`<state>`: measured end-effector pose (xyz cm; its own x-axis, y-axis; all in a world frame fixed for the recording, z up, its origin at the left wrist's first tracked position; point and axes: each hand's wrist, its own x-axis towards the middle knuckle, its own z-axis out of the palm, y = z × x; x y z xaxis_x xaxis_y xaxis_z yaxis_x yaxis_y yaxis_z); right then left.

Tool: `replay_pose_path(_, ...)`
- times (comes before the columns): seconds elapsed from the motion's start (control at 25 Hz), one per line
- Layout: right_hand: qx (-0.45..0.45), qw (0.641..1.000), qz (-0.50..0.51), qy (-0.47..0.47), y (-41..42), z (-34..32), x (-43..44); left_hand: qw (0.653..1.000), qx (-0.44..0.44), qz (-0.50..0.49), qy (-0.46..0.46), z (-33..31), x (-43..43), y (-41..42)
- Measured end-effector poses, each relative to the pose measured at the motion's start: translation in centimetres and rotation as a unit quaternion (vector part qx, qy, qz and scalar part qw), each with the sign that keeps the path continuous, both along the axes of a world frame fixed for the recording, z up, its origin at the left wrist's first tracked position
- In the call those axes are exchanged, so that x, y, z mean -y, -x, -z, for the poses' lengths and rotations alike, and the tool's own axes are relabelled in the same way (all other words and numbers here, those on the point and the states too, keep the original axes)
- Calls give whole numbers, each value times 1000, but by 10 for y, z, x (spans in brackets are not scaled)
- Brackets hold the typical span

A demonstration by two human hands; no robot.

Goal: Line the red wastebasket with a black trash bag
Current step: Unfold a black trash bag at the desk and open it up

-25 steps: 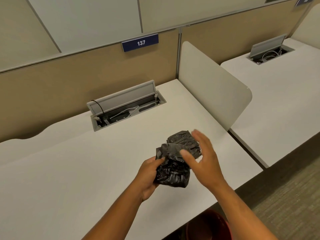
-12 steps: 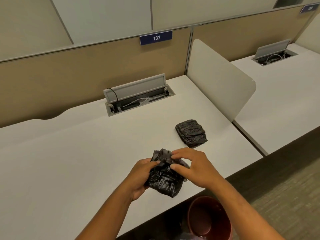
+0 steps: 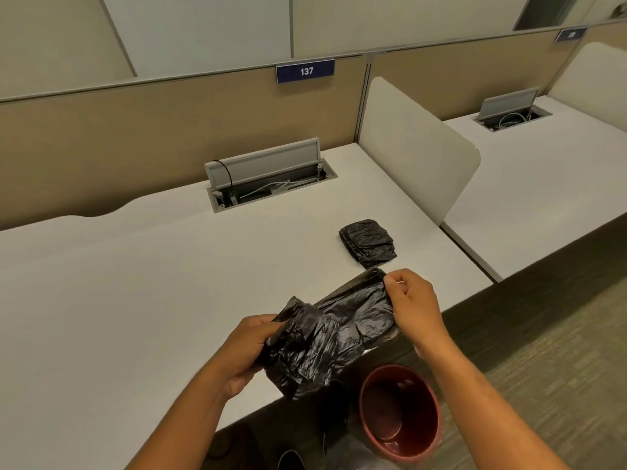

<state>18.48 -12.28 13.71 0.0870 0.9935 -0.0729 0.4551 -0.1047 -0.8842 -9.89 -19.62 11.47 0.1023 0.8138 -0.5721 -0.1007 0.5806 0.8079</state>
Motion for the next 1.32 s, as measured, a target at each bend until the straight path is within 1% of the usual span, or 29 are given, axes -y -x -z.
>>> replay_pose_path(0.12,33,999,35,20,-10,12,6,999,32,-28,-19,-4,14,8)
replay_pose_path(0.24,118,991,27,59,-13,24,16,996,57,-58,-28,-9,23,10)
replay_pose_path(0.28,141,989,20,42,-10,22,24,996,62,-59,-28,-11,25,8)
replay_pose_path(0.32,144,990,7,2,-7,19,35,996,63,-58,-24,-12,26,6)
replay_pose_path(0.4,100,990,-66,-77,7,-2,59,997,61,-52,-15,-14,26,1)
replay_pose_path(0.48,69,979,-172,-82,27,-23,85,998,55,-39,-13,-16,26,-5)
replay_pose_path(0.52,79,972,-209,-73,36,-31,95,998,52,-30,-16,-17,25,-8)
replay_pose_path(0.6,124,962,-235,-59,50,-40,108,999,43,-7,-23,-18,24,-13)
replay_pose_path(0.64,132,964,-227,-48,55,-42,110,999,36,4,-25,-19,24,-16)
replay_pose_path(0.76,92,977,-190,-17,61,-41,109,999,23,10,-26,-16,22,-25)
replay_pose_path(0.84,111,980,-161,-33,58,-32,104,1000,17,1,-19,-14,21,-34)
replay_pose_path(0.88,105,985,-134,-30,53,-28,101,1000,9,1,-18,-14,21,-40)
replay_pose_path(1.04,10,999,-25,29,21,-26,87,998,-46,23,-42,-13,21,-64)
replay_pose_path(1.08,-38,998,-1,56,10,-30,85,996,-63,25,-52,-13,20,-70)
replay_pose_path(1.16,-138,984,43,108,-9,-37,80,989,-118,36,-80,-10,20,-83)
replay_pose_path(1.2,-160,979,56,116,-20,-39,79,983,-151,43,-94,-10,20,-92)
replay_pose_path(1.32,-173,975,65,125,-60,-42,75,968,-216,32,-121,-14,22,-129)
